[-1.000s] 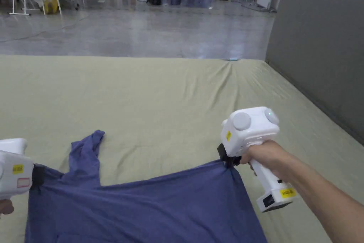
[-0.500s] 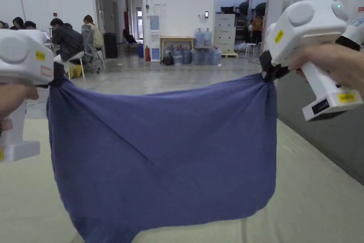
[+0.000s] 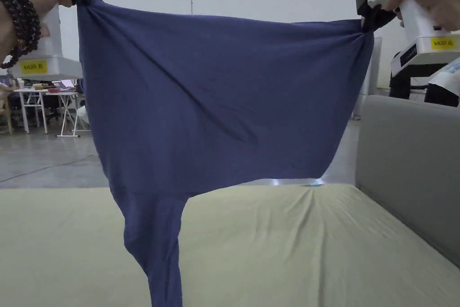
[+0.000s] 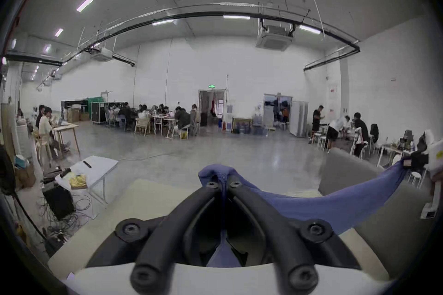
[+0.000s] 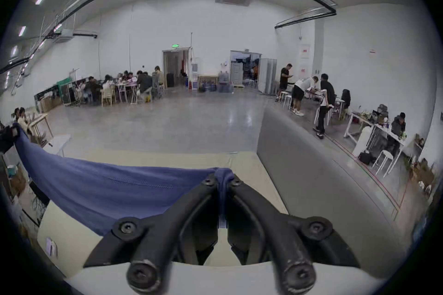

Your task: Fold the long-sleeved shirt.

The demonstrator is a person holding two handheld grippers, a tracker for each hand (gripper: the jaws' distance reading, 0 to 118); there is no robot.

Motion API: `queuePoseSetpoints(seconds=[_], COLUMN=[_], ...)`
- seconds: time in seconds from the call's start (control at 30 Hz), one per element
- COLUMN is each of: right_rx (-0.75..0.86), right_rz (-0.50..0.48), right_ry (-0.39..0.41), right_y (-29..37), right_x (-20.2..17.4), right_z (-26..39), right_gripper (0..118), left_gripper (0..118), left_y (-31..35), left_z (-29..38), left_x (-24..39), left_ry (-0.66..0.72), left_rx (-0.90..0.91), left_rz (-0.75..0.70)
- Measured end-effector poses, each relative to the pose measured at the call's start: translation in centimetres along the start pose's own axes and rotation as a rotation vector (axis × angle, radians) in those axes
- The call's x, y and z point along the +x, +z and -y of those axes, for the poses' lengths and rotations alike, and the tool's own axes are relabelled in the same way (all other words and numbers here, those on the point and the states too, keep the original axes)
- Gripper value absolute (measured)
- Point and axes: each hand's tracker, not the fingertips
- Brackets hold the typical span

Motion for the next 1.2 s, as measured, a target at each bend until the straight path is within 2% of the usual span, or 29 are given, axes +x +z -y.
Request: queuePoseSetpoints(seconds=[0.37,0.57,0.7,0.83,1.0,1.2], right_rx=[-0.170,-0.292,-0.358,-0.384,-0.338,-0.323], right_rz=[-0.053,-0.078,-0.091,-0.089,-0.122,-0.123], right_ry=[0.025,0.005,-0.039,-0.025,-0.029,0.094], right_y=[-9.7,-15.5,-18.1,-17.5,-11.1,-2.5], right_x=[-2.0,-1.9,-1.0,-0.3,1.6,2.7], right_z=[10.1,17.7,21.8,23.9,25.2,30.0], right_gripper=[1,1,1,1,1,1], left_gripper=[0,0,0,0,0,0], left_y=[-6.0,-9.0,-10.1,-9.4,-3.8,6.8], left_z=[12.9,21.5,25.2,25.9,24.4,27.4], left_x=[-1.2,-2.4,-2.7,-2.8,-3.1,-3.5], left_ry=[0.010,-0.011,-0.027,-0.019,0.001,-0.011], left_rx=[-0.232,-0.371,-0.431,-0.447,-0.412,-0.466], left_rz=[-0.015,-0.015,-0.008,0.003,0.049,0.118])
